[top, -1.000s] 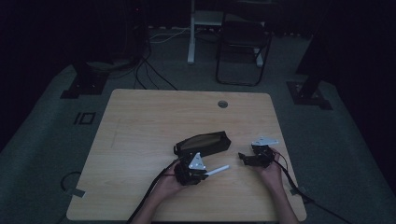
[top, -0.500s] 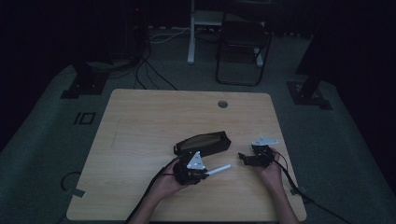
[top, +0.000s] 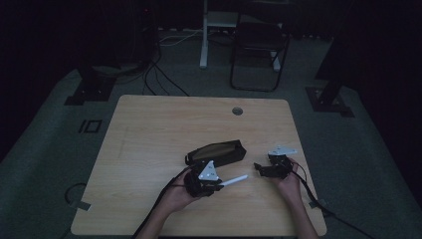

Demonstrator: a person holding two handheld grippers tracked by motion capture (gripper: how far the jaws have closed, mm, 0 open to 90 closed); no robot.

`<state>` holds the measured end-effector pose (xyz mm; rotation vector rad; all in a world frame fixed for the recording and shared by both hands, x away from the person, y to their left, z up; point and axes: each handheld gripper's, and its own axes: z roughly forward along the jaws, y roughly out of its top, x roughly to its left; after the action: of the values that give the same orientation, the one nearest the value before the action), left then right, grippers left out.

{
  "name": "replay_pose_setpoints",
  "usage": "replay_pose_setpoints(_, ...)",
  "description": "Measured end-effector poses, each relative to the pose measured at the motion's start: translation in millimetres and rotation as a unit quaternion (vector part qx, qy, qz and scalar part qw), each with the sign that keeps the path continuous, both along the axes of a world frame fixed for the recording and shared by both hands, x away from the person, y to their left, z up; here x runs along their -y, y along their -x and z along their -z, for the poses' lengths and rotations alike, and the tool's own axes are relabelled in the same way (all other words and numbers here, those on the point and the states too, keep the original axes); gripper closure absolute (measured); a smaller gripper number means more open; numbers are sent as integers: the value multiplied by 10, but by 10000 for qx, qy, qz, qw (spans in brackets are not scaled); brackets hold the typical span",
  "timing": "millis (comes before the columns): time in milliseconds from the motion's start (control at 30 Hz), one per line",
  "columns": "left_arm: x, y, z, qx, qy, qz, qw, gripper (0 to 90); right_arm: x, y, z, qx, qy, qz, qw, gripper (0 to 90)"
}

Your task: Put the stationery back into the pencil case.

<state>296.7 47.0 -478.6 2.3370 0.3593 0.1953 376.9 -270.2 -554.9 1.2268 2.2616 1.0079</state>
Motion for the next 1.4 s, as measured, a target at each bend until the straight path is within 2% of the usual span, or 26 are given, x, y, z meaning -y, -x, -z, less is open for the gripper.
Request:
replay_pose_setpoints(267,-14,19,-75,-19,98,10,10000,784,0,0,0,1,0,-2,10000,219)
replay_pose_setpoints(1400,-106,-20,-325,134,165,93,9997,784,1,-1,0,7,3,-5,10000,220)
